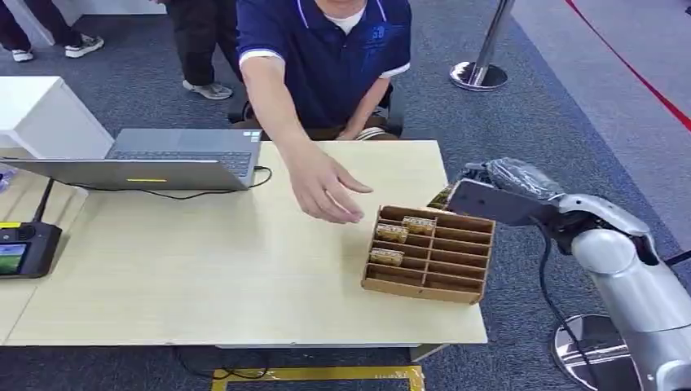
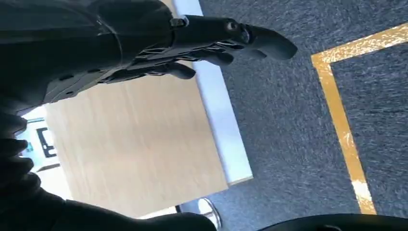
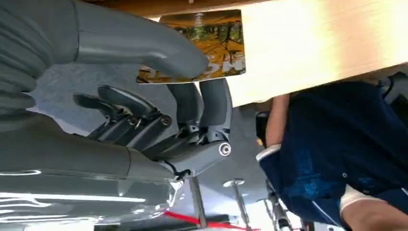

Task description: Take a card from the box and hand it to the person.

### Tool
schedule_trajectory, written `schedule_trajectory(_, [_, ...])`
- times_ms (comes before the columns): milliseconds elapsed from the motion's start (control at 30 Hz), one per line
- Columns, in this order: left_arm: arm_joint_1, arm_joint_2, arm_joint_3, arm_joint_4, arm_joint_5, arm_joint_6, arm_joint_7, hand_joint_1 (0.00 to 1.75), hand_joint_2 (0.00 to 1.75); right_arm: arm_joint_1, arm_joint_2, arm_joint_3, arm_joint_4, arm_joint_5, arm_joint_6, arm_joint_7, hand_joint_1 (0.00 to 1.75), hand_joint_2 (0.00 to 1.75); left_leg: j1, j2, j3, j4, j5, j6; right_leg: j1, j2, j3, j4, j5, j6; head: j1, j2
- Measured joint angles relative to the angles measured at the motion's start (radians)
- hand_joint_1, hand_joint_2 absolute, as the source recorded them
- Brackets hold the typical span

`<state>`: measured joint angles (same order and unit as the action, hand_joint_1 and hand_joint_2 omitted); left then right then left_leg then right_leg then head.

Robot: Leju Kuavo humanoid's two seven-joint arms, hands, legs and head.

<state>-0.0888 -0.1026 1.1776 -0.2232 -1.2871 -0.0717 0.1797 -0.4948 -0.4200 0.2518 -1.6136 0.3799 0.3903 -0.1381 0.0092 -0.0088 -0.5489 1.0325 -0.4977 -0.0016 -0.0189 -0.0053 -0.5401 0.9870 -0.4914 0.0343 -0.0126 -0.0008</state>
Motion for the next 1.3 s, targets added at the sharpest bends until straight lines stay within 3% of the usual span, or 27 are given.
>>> schedule_trajectory(100, [0.0, 0.0, 0.0, 0.0, 0.0, 0.0, 0.0, 0.0, 1.75, -0.019, -0.011, -0.011, 0.029, -0.042, 0.024, -0.016, 1.75, 1.75, 0.0, 0.0, 0.0, 0.0, 0.0, 0.0, 0.0, 0.0, 0.0, 0.0, 0.0, 0.0, 0.0, 0.0])
schedule_trajectory(233, [0.0, 0.0, -0.001, 0.0, -0.01, -0.003, 0.0, 0.0, 1.75, -0.044, -0.014, -0.018, 0.097, -0.222, 0.103, -0.084, 1.75, 1.75, 0.0, 0.0, 0.0, 0.0, 0.0, 0.0, 0.0, 0.0, 0.0, 0.0, 0.0, 0.0, 0.0, 0.0])
schedule_trajectory(367, [-0.001, 0.0, -0.003, 0.0, -0.019, -0.004, 0.0, 0.0, 1.75, -0.056, 0.007, -0.017, 0.187, -0.342, 0.125, -0.153, 1.75, 1.75, 0.0, 0.0, 0.0, 0.0, 0.0, 0.0, 0.0, 0.0, 0.0, 0.0, 0.0, 0.0, 0.0, 0.0])
schedule_trajectory(600, [-0.006, 0.0, -0.004, 0.0, -0.02, -0.006, 0.0, 0.0, 1.75, -0.056, 0.046, -0.016, 0.247, -0.367, 0.124, -0.167, 1.75, 1.75, 0.0, -0.001, -0.001, 0.0, 0.0, 0.0, 0.0, -0.001, 0.0, 0.0, 0.0, 0.0, 0.0, 0.0])
schedule_trajectory(733, [-0.007, 0.001, -0.004, 0.0, -0.032, -0.006, 0.002, 0.0, 1.75, -0.056, 0.084, -0.018, 0.259, -0.4, 0.103, -0.182, 1.75, 1.75, 0.0, 0.0, 0.0, 0.0, 0.0, 0.0, 0.0, 0.0, 0.0, 0.0, 0.0, 0.0, 0.0, 0.0])
schedule_trajectory(1067, [-0.009, 0.002, -0.005, 0.0, -0.036, -0.006, 0.005, 0.0, 1.75, -0.056, 0.207, -0.035, 0.287, -0.404, -0.058, -0.206, 1.75, 1.75, 0.0, 0.0, 0.0, 0.0, 0.001, 0.0, 0.0, 0.0, 0.0, 0.0, 0.0, 0.0, 0.0, 0.0])
schedule_trajectory(1300, [-0.009, 0.002, -0.005, 0.0, -0.037, -0.006, 0.005, 0.0, 1.75, -0.056, 0.243, -0.051, 0.295, -0.402, -0.087, -0.218, 1.75, 1.75, 0.0, 0.0, 0.0, 0.0, 0.001, 0.0, 0.0, 0.0, 0.0, 0.0, 0.0, 0.0, 0.0, 0.0])
